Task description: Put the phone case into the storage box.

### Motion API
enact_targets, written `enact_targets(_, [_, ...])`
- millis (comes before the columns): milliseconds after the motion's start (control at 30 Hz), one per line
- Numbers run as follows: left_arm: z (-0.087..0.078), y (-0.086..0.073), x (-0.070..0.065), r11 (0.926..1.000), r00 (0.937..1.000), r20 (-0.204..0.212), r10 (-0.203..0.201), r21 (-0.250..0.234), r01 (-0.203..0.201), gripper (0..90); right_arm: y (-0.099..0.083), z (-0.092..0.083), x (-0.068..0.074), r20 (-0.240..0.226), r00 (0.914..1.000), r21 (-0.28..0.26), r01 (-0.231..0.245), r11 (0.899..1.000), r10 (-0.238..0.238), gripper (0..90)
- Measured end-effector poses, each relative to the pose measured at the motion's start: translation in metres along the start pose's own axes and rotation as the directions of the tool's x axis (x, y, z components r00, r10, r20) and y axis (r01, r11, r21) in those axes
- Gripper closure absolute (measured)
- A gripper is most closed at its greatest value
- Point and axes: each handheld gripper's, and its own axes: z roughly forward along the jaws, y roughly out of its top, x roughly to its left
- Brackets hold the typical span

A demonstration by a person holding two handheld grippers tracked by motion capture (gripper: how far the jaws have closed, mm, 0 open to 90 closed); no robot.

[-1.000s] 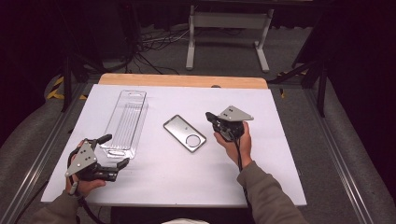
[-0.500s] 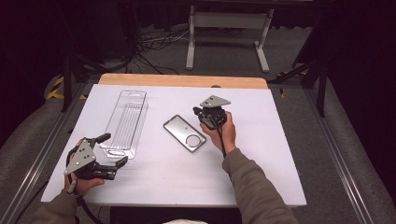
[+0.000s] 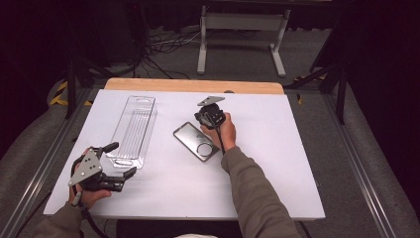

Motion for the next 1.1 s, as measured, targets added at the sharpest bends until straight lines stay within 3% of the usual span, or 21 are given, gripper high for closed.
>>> enact_targets(433, [-0.003,-0.002,-0.001,0.9998,0.9998,0.006,-0.016,-0.011,0.017,5.5,0.002,0.037,0.001,0.021,0.9998,0.139,-0.002,0.990,-0.001,90.0])
enact_targets(700, [-0.005,-0.002,0.000,0.9997,0.9998,0.004,-0.022,-0.011,0.022,5.6,0.004,0.045,0.004,0.025,0.9996,0.178,0.011,0.984,-0.016,90.0])
enact_targets(833, [-0.005,-0.003,0.000,0.9996,0.9996,0.007,-0.026,-0.011,0.026,5.5,0.006,0.046,0.010,0.000,0.9996,0.181,0.029,0.983,-0.029,90.0])
enact_targets(1033, [-0.006,-0.003,0.000,0.9999,0.9999,0.004,-0.017,-0.004,0.017,5.6,0.007,0.045,0.023,-0.072,0.9969,0.193,0.046,0.980,-0.033,90.0])
enact_targets(1100, [-0.005,-0.003,0.000,0.9997,0.9997,0.009,-0.025,-0.002,0.025,5.6,0.007,0.044,0.027,-0.107,0.9924,0.199,0.081,0.977,-0.060,90.0])
